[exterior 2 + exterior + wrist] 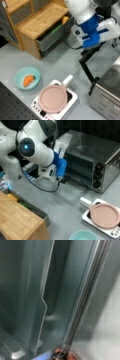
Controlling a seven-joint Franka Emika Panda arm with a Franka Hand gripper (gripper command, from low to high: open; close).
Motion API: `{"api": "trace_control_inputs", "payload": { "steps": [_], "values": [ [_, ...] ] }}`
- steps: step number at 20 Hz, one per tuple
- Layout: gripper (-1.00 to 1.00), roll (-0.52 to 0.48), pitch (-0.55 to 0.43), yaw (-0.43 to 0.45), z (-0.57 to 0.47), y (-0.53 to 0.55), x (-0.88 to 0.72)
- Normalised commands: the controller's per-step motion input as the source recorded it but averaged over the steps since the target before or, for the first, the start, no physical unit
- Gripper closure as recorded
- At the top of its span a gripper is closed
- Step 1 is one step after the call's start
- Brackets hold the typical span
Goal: Open the microwave oven door. Pull out the microwave oven tray. Pick up the bowl. Place the bowl on the microwave tray.
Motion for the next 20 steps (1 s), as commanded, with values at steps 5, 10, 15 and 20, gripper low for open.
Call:
{"api": "trace_control_inputs", "payload": {
  "steps": [5, 10, 15, 20],
  "values": [
    [-1.0, 0.277, 0.005, 0.227, -0.33, -0.21, 0.28],
    [-1.0, 0.275, 0.04, 0.231, -0.22, -0.14, 0.28],
    [-1.0, 0.259, 0.046, 0.213, -0.04, -0.07, 0.27],
    [-1.0, 0.24, 0.051, 0.224, 0.02, -0.14, 0.26]
  ]
}}
